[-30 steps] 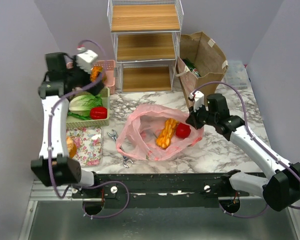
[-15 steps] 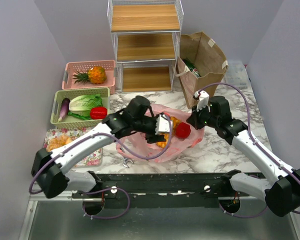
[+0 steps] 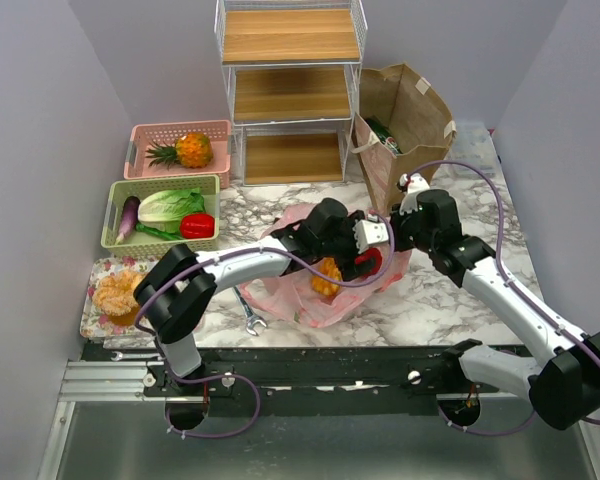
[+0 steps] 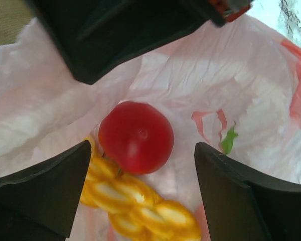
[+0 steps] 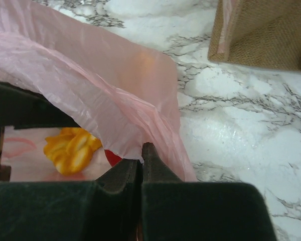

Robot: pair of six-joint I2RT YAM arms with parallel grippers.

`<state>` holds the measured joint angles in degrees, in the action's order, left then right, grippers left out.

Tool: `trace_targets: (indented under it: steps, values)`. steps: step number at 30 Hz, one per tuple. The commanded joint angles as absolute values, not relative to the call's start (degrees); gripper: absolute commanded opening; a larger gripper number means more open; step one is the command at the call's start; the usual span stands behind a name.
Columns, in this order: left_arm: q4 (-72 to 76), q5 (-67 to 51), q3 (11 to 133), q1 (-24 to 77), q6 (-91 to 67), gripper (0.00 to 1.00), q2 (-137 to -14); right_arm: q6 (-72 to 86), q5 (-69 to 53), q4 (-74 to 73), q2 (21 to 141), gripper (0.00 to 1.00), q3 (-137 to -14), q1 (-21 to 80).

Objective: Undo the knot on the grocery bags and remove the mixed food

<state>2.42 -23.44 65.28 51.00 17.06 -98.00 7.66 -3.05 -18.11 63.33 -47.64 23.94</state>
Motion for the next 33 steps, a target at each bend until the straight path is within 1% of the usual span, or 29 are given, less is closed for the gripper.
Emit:
trace_targets:
  steps: [1,6,10,15,17,25,29,31,33]
  values:
    - [7.5,-19.7,68.5,53.3,17.7,0.87,-102.0,10.1,4.4,-18.4,64.1,0.01,-49.2,23.9]
    - [5.4,-14.4,73.1,53.5,16.0,0.89,-108.1,10.8,4.7,-18.1,64.0,0.01,-49.3,23.9]
    - [0.9,-12.2,76.8,53.8,17.2,0.95,-112.0,10.6,4.7,-18.5,64.1,0.01,-49.1,23.9]
    - [-2.0,-12.9,74.0,53.8,19.5,0.94,-112.1,10.4,5.2,-18.0,64.0,0.01,-48.7,23.9]
    - [-2.8,-13.6,72.3,53.7,20.3,0.89,-111.6,10.3,5.4,-17.7,64.1,0.01,-48.5,23.9]
    - [0.4,-16.0,65.1,53.6,20.9,0.53,-106.7,10.6,9.0,-16.9,63.8,0.01,-48.0,23.9]
    - [5.2,-16.5,61.5,53.5,19.9,0.44,-102.3,10.7,9.9,-16.7,63.5,0.01,-47.6,23.9]
    - [6.9,-17.1,59.9,53.4,19.2,0.37,-99.5,10.6,9.7,-16.7,63.4,0.01,-47.5,23.9]
    - [8.0,-17.5,58.5,53.3,18.8,0.34,-96.7,10.6,9.5,-16.7,63.3,0.01,-47.4,23.9]
